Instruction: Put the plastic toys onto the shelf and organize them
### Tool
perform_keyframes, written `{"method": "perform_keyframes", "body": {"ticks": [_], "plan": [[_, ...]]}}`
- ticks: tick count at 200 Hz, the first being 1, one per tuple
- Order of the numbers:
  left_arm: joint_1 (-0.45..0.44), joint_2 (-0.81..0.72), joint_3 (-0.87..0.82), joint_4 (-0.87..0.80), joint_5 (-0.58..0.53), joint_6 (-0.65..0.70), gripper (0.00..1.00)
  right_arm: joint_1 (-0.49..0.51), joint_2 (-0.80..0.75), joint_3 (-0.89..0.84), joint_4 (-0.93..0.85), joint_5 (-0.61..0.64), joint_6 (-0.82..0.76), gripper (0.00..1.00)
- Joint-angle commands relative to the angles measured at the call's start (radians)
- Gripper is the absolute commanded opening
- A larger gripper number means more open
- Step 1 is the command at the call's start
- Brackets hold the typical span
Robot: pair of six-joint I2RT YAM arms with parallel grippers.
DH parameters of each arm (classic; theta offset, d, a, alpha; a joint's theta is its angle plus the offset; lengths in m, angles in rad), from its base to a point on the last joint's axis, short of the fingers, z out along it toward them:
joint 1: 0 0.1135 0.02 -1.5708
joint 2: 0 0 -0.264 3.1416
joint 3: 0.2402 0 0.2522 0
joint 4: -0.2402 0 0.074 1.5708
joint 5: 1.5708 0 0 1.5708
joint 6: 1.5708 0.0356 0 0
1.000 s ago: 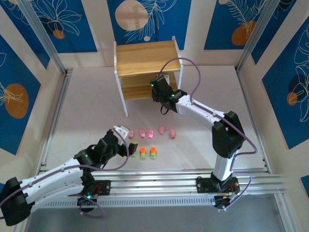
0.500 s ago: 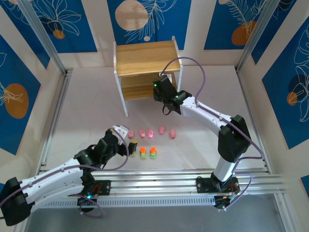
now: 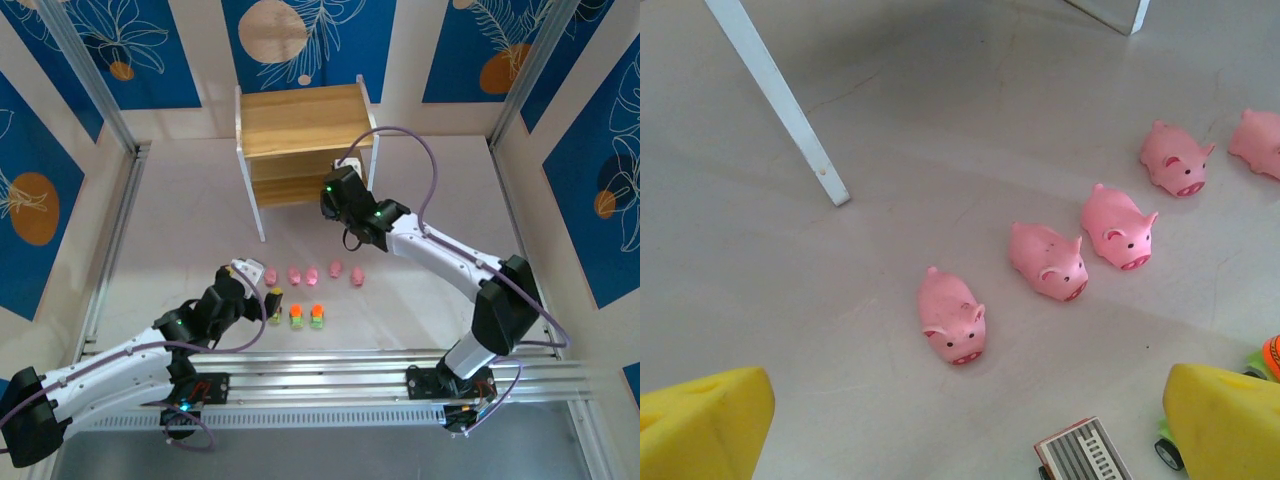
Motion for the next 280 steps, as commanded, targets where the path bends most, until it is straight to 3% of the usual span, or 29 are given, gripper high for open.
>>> {"method": "perform_keyframes", "body": {"ticks": [1,43,74,164,211,280], "plan": [[0.003,-0.003,0.021,-0.006,-0.017,-0.011,0.97,0.028,-0.083,-0.05,-0.016,0.025,0.031,0.43],[-0.008,0.034,0.053,-0.042,-0.045,-0.028,0.92,0.085,-0.223,-0.179,-0.071,0.068,0.064,0.43],[-0.043,0.03,0.058,-0.076,-0.109,-0.119,0.91,0.13,-0.338,-0.281,-0.13,0.111,0.077,0.42],[-0.32,0.09,0.121,-0.262,-0.469,-0.439,0.91,0.225,-0.565,-0.536,-0.285,0.134,0.205,0.42],[-0.351,0.146,0.137,-0.366,-0.488,-0.645,0.91,0.287,-0.595,-0.6,-0.318,0.163,0.258,0.46],[-0.39,0.239,0.147,-0.364,-0.461,-0.738,0.91,0.297,-0.64,-0.676,-0.332,0.156,0.283,0.48]]}}
